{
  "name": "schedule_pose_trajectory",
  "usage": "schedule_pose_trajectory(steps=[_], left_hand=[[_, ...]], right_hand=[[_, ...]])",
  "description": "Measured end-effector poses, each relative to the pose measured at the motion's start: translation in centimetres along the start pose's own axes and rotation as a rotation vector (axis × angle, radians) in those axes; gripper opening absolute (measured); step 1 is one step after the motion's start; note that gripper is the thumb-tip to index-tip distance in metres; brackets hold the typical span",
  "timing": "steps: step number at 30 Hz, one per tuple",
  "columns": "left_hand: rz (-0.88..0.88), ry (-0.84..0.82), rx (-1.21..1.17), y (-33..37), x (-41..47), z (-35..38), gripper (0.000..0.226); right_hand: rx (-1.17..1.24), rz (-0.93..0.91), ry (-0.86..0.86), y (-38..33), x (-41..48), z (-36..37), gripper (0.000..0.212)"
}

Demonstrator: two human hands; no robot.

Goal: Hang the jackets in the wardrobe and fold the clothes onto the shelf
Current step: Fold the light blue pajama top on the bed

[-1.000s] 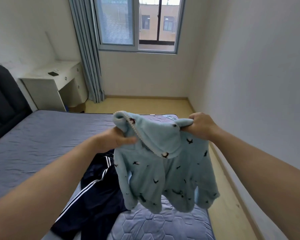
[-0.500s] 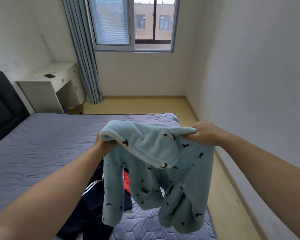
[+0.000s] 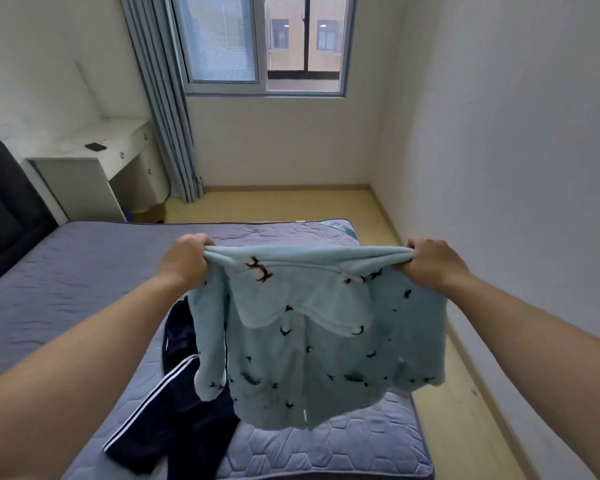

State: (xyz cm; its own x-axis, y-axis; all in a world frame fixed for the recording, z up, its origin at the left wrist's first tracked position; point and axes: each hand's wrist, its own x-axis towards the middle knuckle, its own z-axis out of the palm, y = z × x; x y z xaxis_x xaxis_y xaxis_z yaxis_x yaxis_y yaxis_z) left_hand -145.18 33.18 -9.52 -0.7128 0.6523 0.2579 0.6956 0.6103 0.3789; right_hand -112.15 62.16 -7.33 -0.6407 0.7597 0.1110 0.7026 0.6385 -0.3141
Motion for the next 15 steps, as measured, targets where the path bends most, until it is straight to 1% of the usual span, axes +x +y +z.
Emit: schedule_pose_trajectory(steps=[3,5,7,9,10,12,14,15], left_hand=[[-0.153,-0.014,-0.008,-0.2,-0.4,0.7,0.023],[-0.215,-0.024,-0.097,-0.2,-0.5,1.1,0.022],[-0.32,-0.03,-0.332,-0.1,-0.6,1.5,0.018],[-0.416,-0.012,-0.563,0.4,-0.6,1.7,0.016],[-0.447,-0.001,-0.632,0.7,-0.6,1.7,0.016],[-0.486,0.004,-0.713,1.2,-0.3,1.6,0.019],[-0.48,-0.015,-0.692,1.5,-0.3,1.4,0.021],[-0.441,-0.012,-0.614,1.4,-0.3,1.4,0.022]], right_hand=[[-0.075,0.081,-0.007,0.0,0.2,0.1,0.027],[-0.137,0.128,0.012,0.0,0.2,0.3,0.025],[-0.213,0.174,0.068,0.1,0.3,0.7,0.024],[-0.188,0.228,0.128,0.1,0.3,1.3,0.024],[-0.103,0.262,0.143,0.1,0.4,1.5,0.024],[0.19,0.308,0.097,0.0,0.8,1.8,0.023],[0.543,0.411,-0.005,0.0,1.1,1.8,0.019],[0.619,0.452,-0.017,0.1,1.1,1.9,0.018]])
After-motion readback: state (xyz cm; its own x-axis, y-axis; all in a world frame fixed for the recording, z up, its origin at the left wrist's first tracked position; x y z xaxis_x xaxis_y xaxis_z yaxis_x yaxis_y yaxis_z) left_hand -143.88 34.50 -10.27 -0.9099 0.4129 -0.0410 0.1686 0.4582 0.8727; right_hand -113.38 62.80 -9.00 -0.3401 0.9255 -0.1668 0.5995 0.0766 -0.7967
